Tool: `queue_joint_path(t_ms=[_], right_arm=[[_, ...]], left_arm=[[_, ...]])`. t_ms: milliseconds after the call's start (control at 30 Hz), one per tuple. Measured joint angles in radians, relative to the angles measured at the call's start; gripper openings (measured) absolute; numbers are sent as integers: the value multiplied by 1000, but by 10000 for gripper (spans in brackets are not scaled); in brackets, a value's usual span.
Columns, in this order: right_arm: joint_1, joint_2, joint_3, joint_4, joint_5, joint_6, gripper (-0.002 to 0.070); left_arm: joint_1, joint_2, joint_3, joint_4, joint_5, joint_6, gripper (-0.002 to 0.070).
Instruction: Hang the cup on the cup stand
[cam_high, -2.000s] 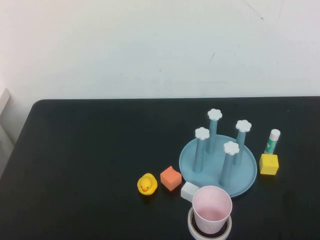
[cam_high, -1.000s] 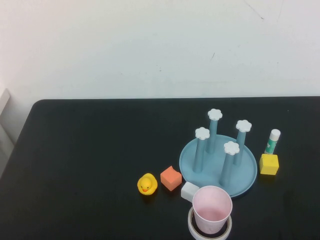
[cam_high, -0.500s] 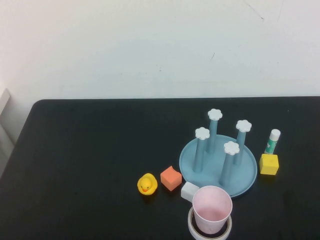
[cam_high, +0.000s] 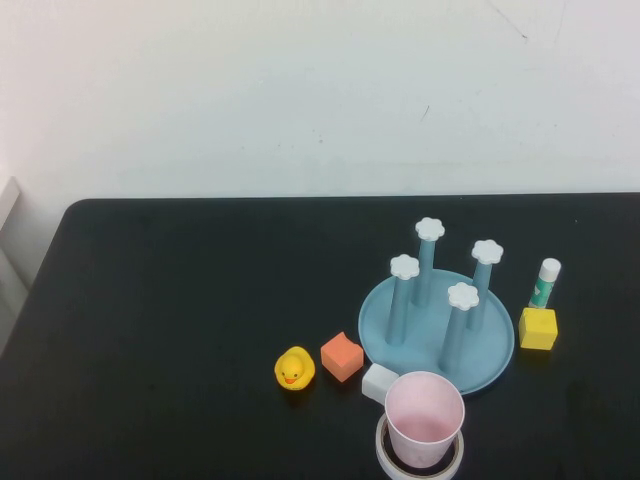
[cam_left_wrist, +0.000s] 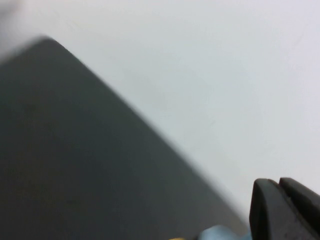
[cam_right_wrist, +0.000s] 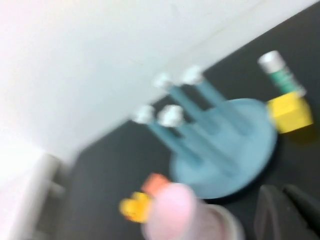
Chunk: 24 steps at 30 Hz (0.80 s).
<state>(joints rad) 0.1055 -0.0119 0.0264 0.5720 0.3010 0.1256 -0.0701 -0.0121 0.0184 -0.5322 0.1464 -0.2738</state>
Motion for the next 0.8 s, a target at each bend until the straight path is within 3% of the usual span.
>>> queue_joint_path(t_ms=[133, 567, 700, 800], right_arm=[[0, 0, 0, 116, -6, -17, -1], [0, 0, 0, 137, 65, -279, -1], [0, 0, 0, 142, 65, -309, -1], [0, 0, 0, 142, 65, -317, -1]], left_arm=[[0, 0, 0, -177, -59, -36, -1], [0, 0, 0, -222, -223, -41, -1], [0, 0, -6, -127, -216, -41, -1], [0, 13, -104, 20, -36, -23, -1]])
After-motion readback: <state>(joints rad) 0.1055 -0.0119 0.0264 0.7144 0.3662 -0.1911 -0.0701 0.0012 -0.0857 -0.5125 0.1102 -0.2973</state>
